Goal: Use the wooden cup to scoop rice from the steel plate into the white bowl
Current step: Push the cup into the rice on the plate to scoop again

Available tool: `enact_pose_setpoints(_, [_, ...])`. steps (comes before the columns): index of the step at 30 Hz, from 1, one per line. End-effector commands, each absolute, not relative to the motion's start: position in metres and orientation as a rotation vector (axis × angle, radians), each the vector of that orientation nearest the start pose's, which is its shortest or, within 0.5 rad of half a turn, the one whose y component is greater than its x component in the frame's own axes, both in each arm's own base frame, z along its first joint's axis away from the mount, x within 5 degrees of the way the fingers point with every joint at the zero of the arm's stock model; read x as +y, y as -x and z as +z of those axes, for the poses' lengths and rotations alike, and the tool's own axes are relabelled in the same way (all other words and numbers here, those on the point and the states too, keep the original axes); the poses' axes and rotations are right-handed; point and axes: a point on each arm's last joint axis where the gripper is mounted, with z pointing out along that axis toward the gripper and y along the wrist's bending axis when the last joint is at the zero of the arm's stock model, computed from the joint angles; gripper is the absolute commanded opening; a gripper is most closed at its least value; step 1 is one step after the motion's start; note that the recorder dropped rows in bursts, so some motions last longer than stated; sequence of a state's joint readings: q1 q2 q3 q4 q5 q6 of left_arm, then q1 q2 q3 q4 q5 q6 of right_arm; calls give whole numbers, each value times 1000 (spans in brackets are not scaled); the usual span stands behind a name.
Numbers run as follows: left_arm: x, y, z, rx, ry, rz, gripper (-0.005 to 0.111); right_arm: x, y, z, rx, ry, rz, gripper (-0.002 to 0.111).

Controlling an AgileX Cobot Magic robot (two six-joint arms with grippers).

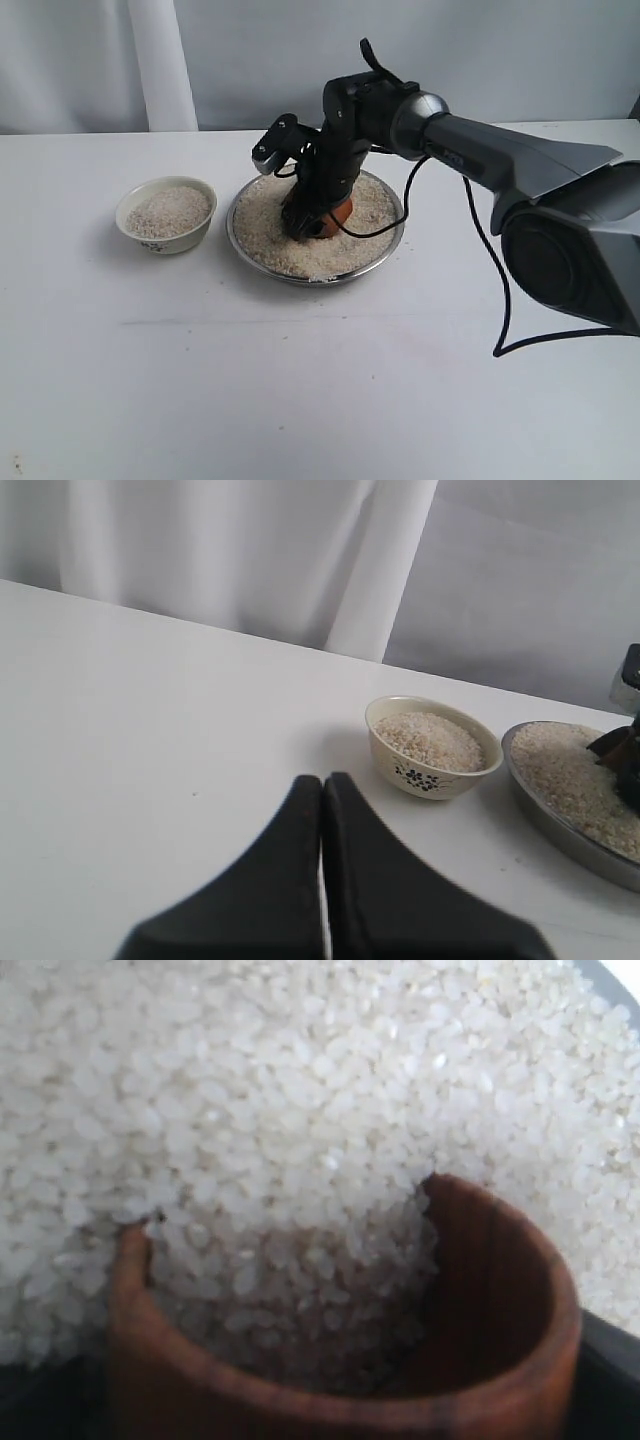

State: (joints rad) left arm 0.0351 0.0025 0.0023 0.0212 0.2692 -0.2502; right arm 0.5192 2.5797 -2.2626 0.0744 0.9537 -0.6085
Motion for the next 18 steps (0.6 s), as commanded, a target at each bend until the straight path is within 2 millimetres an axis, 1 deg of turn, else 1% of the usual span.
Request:
enact_pose_setpoints(1, [2, -55, 189, 1736, 236, -146, 0, 278, -465, 135, 2335, 1404, 145, 0])
enact_pose_setpoints(11, [2, -55, 189, 1736, 236, -146, 0, 277, -462, 176, 2274, 1371, 149, 0])
enact_pose_setpoints(16, [2, -55, 189, 1736, 236, -146, 0, 277, -461, 189, 2249, 1354, 156, 0])
enact_pose_setpoints(18, [2, -55, 189, 1736, 236, -146, 0, 278, -461, 190, 2245, 1344, 170, 0])
